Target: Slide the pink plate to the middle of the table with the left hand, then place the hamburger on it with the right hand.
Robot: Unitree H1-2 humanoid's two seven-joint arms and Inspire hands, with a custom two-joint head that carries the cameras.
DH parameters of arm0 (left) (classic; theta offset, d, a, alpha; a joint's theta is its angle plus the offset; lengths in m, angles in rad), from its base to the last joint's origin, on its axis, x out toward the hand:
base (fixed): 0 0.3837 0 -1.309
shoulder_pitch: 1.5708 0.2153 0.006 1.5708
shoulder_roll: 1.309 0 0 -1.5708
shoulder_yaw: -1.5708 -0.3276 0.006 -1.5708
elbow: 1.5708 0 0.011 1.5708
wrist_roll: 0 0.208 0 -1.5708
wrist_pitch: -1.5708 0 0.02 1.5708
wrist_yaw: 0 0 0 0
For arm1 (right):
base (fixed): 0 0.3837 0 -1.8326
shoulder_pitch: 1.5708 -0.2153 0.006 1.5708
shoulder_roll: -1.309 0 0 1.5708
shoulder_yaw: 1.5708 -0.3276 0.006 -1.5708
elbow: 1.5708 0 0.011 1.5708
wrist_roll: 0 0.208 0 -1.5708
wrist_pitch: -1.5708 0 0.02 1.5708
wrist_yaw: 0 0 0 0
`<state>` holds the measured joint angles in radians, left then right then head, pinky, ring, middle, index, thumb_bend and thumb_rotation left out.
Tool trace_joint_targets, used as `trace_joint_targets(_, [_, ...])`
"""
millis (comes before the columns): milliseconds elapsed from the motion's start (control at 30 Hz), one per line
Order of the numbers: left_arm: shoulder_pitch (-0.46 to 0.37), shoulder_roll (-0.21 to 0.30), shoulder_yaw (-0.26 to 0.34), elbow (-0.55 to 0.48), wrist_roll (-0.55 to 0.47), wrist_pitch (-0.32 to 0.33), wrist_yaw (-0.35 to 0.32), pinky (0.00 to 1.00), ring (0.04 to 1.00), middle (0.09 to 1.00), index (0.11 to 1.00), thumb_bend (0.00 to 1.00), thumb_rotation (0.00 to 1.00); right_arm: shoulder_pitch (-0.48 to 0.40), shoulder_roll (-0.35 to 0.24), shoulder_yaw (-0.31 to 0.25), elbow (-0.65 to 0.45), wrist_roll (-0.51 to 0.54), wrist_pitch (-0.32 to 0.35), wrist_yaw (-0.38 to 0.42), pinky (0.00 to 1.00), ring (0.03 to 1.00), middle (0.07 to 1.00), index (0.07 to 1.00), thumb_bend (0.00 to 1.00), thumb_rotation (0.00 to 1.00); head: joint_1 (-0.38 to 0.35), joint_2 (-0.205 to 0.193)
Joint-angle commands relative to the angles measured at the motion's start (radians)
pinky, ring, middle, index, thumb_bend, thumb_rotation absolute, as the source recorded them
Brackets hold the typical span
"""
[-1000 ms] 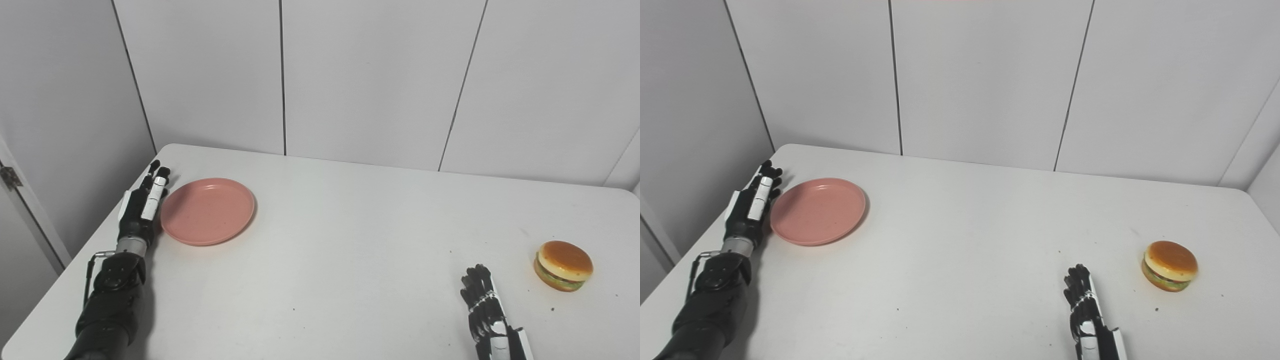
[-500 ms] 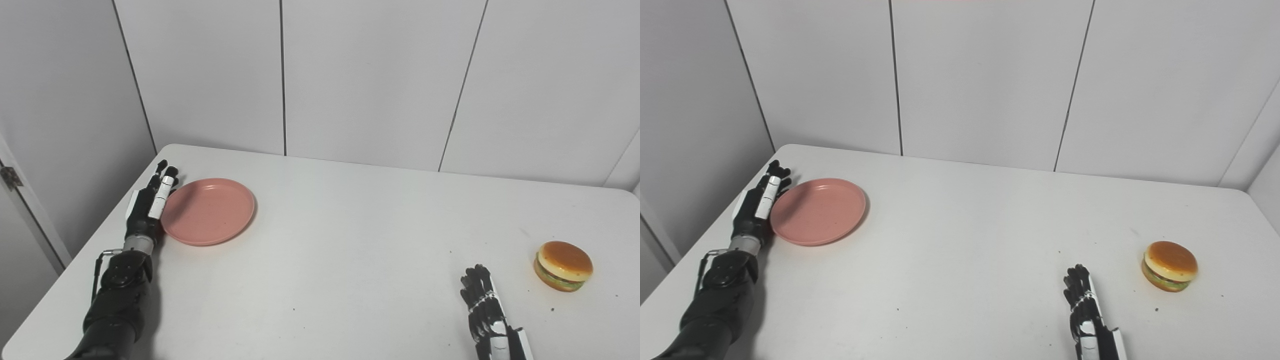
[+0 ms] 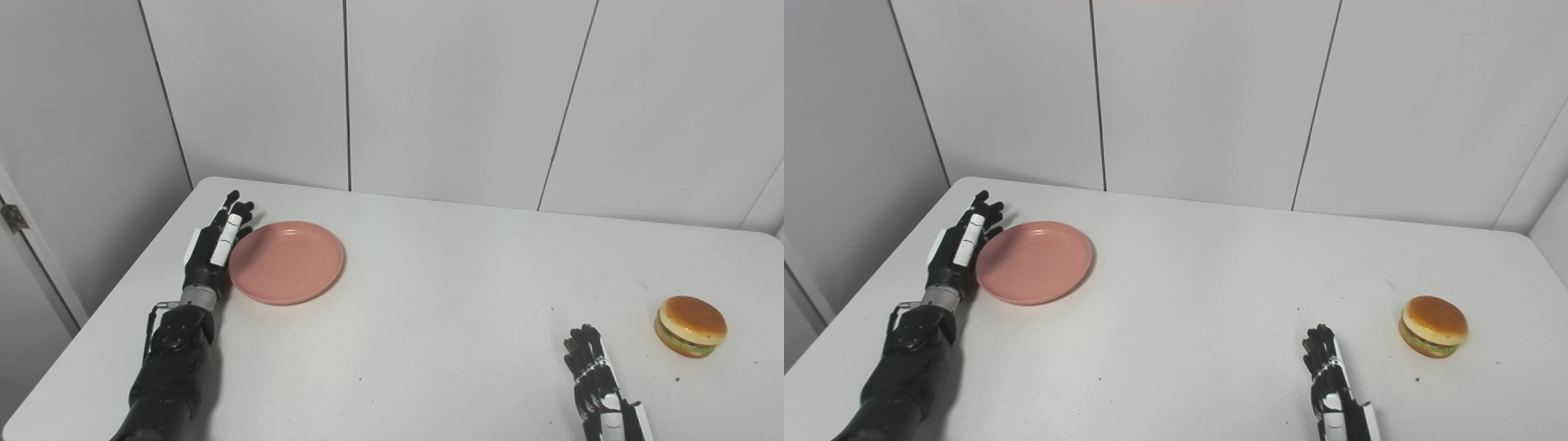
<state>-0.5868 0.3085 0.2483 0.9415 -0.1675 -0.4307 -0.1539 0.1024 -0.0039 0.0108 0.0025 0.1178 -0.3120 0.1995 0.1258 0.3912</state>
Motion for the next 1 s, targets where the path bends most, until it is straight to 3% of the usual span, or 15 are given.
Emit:
trace_joint_targets(0, [-0.006, -0.009, -0.008, -0.015, -0.006, -0.038, -0.009, 0.86, 0.907, 0.884, 0.930, 0.91, 0.84, 0.054, -0.029, 0.011, 0.028, -0.011, 0.082, 0.000, 1.00, 0.973, 0.966, 0.976, 0.82, 1.00, -0.002, 0.003])
trace_joint_targets(167, [-0.003, -0.024, -0.033, -0.022, 0.002, -0.036, -0.009, 0.90, 0.911, 0.893, 0.943, 0.90, 0.83, 0.059, -0.025, 0.014, 0.017, -0.022, 0.085, -0.005, 1.00, 0.967, 0.964, 0.973, 0.82, 1.00, -0.007, 0.008])
trace_joint_targets(700, [0.009, -0.067, -0.086, -0.035, 0.003, -0.007, 0.001, 0.88, 0.897, 0.894, 0.938, 0.89, 0.82, 0.064, -0.023, 0.018, -0.001, -0.024, 0.101, -0.004, 1.00, 0.972, 0.965, 0.977, 0.83, 1.00, -0.012, 0.014])
trace_joint_targets(967, [0.005, -0.083, -0.127, 0.001, 0.040, -0.037, 0.008, 0.84, 0.883, 0.885, 0.931, 0.91, 0.85, 0.066, -0.022, 0.021, -0.001, -0.031, 0.097, -0.003, 1.00, 0.966, 0.963, 0.972, 0.82, 1.00, -0.019, 0.020])
